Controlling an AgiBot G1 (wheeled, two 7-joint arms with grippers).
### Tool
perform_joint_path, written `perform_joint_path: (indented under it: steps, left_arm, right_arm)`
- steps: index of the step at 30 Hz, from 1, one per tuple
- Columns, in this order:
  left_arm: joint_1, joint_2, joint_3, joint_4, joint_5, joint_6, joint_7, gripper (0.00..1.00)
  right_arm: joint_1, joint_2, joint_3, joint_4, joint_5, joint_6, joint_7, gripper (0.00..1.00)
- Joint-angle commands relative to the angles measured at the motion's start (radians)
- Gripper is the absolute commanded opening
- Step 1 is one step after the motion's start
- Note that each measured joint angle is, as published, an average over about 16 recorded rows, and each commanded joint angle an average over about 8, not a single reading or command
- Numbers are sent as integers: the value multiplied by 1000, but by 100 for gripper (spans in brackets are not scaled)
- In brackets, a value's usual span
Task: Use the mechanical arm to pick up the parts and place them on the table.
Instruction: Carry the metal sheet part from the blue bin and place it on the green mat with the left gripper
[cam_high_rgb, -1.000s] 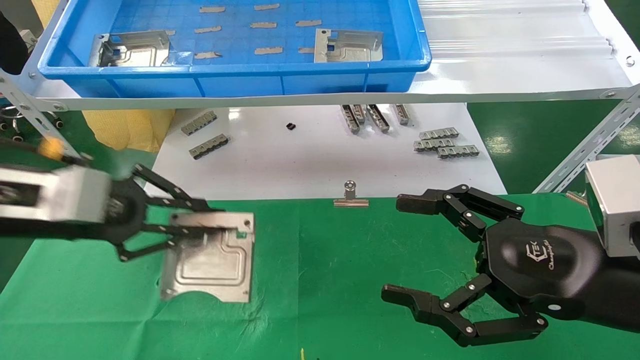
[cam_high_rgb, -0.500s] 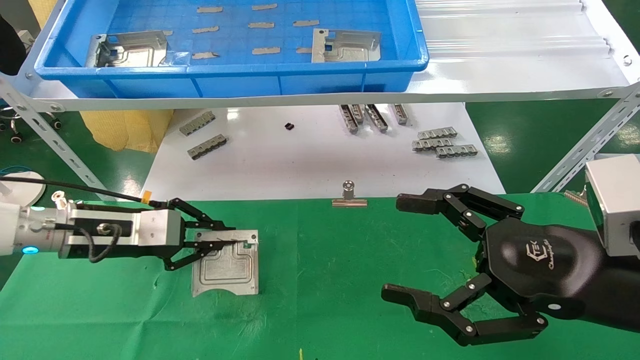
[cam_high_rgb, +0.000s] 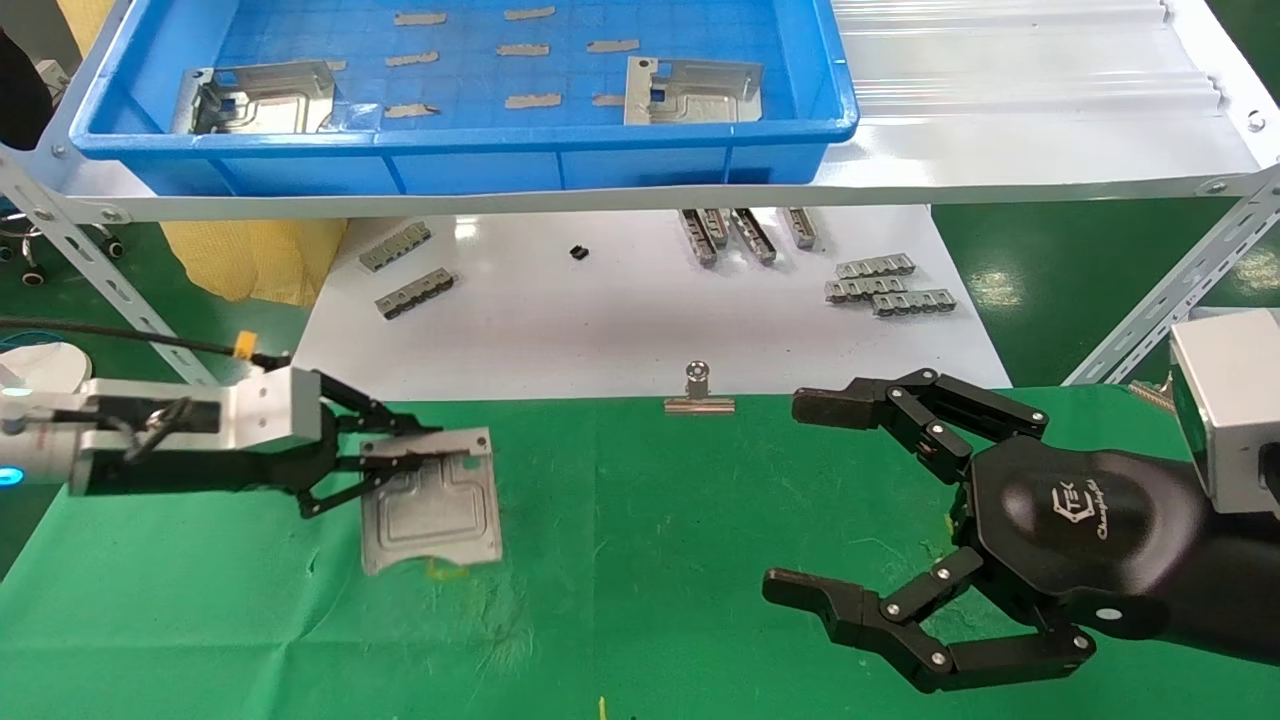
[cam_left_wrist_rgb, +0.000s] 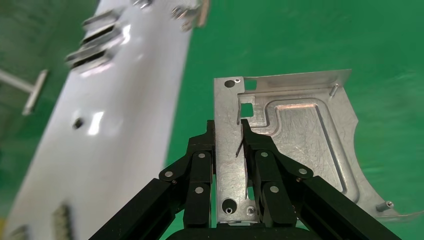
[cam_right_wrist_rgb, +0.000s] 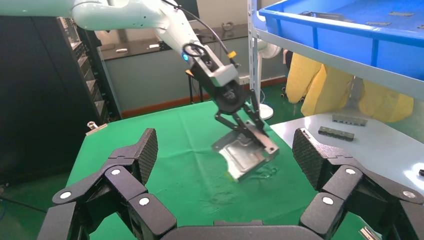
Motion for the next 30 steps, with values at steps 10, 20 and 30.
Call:
perform_joint_path:
  steps: [10,20,30]
  left_arm:
    - [17,11,23,15,32,3,43,54]
    - [43,47,12,38,17,-92,103,100]
    - [49,28,-13,60,-19,-34,93,100]
  right_arm:
    - [0,0,0,0,0,0,0,100]
    - [0,0,0,0,0,0,0,100]
    - [0,0,0,0,0,0,0,100]
